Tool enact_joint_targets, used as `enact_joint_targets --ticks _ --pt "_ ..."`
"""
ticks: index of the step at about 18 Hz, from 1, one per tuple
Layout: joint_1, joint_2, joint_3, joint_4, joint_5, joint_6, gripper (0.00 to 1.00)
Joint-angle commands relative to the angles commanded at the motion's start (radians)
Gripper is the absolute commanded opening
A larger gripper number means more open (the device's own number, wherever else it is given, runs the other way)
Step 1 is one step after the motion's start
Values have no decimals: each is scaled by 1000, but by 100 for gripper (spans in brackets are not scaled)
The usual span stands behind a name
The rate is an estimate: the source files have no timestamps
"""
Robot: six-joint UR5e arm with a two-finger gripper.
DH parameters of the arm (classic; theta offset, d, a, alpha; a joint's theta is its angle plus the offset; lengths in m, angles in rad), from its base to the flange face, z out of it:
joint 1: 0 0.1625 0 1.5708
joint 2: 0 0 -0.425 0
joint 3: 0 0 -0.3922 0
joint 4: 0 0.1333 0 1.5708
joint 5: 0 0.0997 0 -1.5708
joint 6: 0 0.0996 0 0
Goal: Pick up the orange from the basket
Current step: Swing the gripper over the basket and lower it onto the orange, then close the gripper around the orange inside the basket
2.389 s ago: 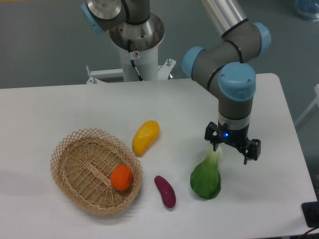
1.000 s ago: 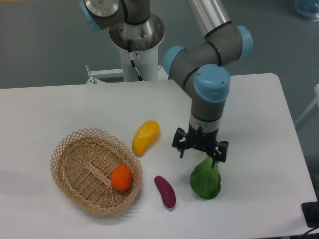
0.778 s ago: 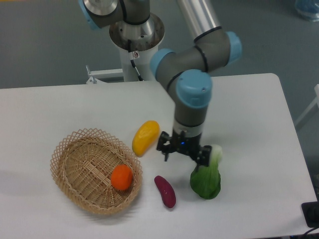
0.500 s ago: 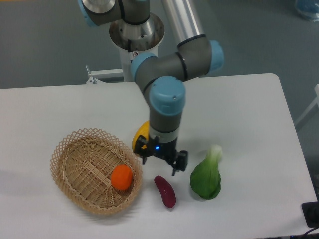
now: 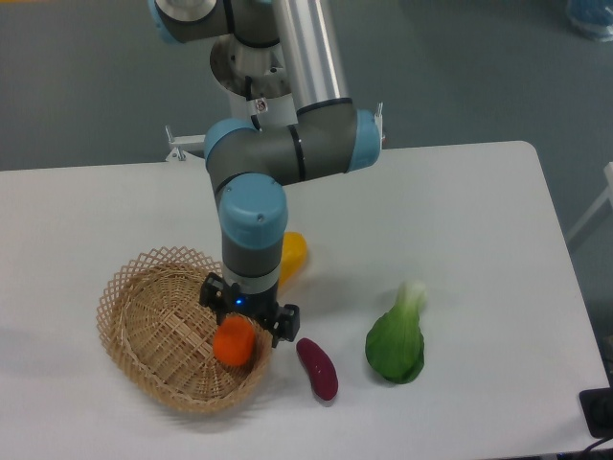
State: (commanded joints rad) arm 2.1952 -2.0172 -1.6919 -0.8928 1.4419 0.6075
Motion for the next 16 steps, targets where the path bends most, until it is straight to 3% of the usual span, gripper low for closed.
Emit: enact_joint_targets --ticks 9,12,13,14,15,16 --pt "-17 -44 -8 32 -2 -46 100" --pt "-18 -51 9 32 -6 -89 73" --pt "-20 -51 11 32 -6 -116 55" --pt "-20 -51 12 32 -6 -120 44" --pt "-20 -51 15 32 -5 -121 35" --pt "-20 -48 18 32 -5 -120 35"
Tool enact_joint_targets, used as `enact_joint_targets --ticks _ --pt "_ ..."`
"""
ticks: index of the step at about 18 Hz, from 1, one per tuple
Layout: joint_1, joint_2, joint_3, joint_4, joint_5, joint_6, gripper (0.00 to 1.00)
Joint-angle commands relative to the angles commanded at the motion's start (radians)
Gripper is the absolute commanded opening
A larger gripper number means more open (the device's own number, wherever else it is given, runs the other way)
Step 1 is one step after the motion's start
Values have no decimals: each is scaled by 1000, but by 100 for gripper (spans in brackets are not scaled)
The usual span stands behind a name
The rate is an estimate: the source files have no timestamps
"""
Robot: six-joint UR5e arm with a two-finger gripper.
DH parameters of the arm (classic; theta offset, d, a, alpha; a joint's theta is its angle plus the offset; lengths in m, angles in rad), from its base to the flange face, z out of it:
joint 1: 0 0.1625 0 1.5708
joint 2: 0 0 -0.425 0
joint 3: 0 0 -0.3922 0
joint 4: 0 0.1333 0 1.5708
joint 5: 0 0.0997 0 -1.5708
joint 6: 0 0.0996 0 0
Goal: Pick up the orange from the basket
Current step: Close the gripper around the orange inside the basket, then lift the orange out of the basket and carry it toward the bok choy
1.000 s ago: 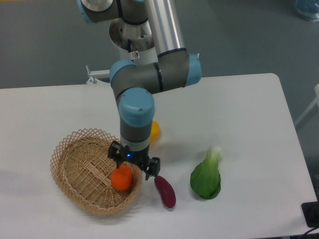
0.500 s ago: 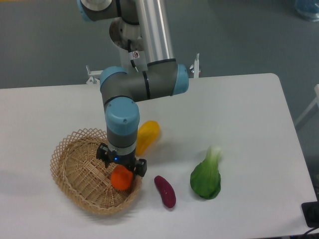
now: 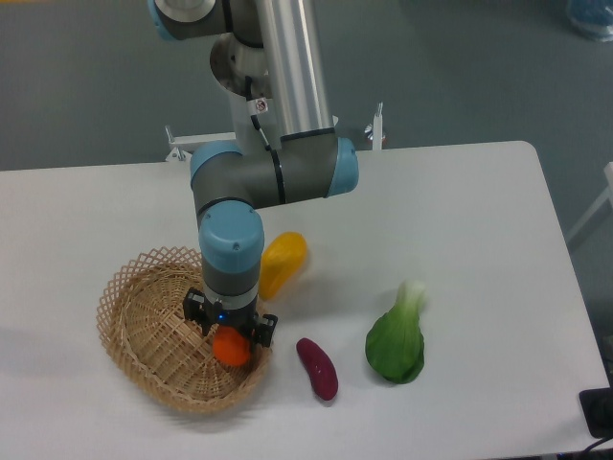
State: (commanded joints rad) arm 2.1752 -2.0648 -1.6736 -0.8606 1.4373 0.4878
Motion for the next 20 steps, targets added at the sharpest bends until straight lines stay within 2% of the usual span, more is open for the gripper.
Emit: enact_joint_targets --ticks 6,12,20 --pt "0 9 11 -2 -11 0 36" --pt "12 12 49 -3 -54 -3 38" --pt "80 55 61 -2 -64 8 41"
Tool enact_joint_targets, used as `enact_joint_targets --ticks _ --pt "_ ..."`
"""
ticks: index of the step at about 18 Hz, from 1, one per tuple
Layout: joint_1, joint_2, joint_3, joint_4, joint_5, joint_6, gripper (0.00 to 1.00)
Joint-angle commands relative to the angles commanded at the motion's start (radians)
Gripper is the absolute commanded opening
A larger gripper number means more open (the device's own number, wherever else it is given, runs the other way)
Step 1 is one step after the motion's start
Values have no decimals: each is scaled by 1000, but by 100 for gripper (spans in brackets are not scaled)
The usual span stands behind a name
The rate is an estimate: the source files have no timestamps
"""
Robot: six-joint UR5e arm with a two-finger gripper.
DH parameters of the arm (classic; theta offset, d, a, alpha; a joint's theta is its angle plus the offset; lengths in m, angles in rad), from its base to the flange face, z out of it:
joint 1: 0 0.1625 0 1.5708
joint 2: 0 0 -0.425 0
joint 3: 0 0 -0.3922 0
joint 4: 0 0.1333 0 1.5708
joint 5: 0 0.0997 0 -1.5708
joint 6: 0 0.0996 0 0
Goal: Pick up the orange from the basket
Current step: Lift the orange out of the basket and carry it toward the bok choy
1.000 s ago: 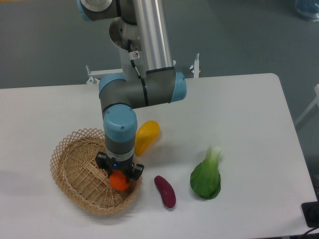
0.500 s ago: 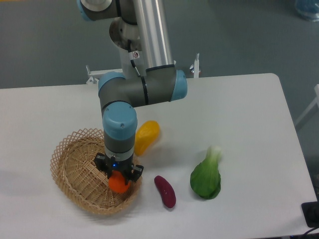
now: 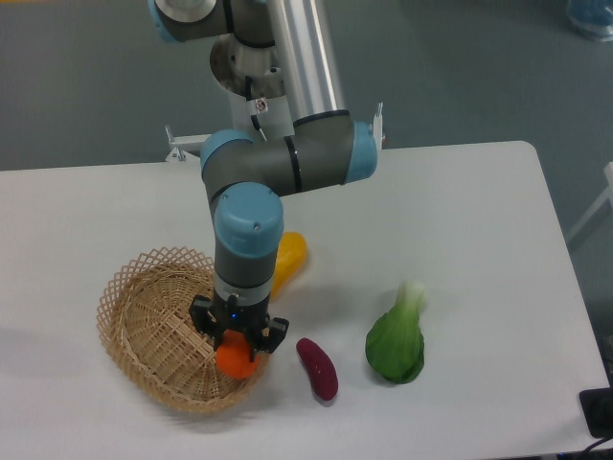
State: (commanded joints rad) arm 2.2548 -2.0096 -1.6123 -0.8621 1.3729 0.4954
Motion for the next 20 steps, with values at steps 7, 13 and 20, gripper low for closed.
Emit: enact_joint_targets --ticks 7,13,20 --pt "67 46 17 -3 15 25 41" --pt "138 84 14 -15 35 135 40" --pt "212 91 14 -35 37 296 42"
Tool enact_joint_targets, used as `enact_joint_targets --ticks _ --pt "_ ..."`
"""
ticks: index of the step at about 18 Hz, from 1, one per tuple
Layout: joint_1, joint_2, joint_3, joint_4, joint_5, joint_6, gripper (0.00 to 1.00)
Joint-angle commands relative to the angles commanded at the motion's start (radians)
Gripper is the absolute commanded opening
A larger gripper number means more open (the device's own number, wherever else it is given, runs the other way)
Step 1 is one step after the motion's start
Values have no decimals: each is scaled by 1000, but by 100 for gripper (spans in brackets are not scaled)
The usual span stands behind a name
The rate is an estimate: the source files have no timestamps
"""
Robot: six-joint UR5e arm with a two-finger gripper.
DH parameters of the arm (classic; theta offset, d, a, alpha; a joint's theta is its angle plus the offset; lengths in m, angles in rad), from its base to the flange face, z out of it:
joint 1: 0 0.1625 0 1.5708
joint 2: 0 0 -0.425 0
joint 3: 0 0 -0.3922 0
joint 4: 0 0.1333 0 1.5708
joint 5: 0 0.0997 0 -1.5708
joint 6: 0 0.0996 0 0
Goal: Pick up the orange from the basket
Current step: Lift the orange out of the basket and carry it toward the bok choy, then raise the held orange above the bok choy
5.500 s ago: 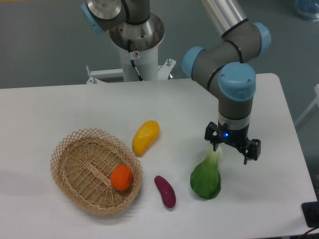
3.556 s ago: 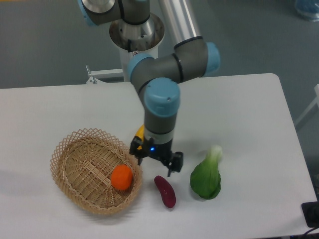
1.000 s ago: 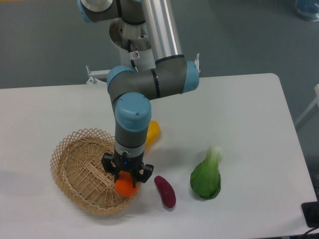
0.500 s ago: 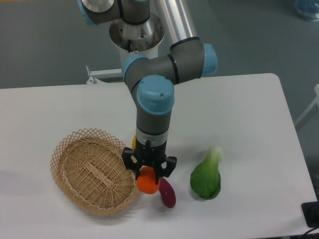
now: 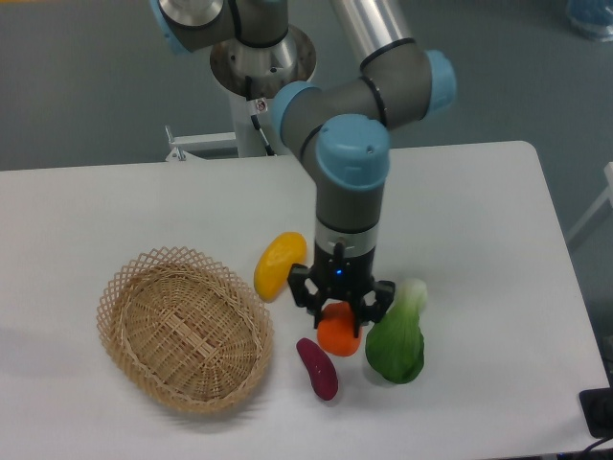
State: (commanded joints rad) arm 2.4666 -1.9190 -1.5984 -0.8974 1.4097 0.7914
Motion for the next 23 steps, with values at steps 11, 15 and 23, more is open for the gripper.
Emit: enact_joint_targets --ticks 11,15,23 --pt "94 -18 6 -2 86 288 45" --pt "133 -23 6 -3 92 455 44" --pt "150 -25 6 -6 109 474 44"
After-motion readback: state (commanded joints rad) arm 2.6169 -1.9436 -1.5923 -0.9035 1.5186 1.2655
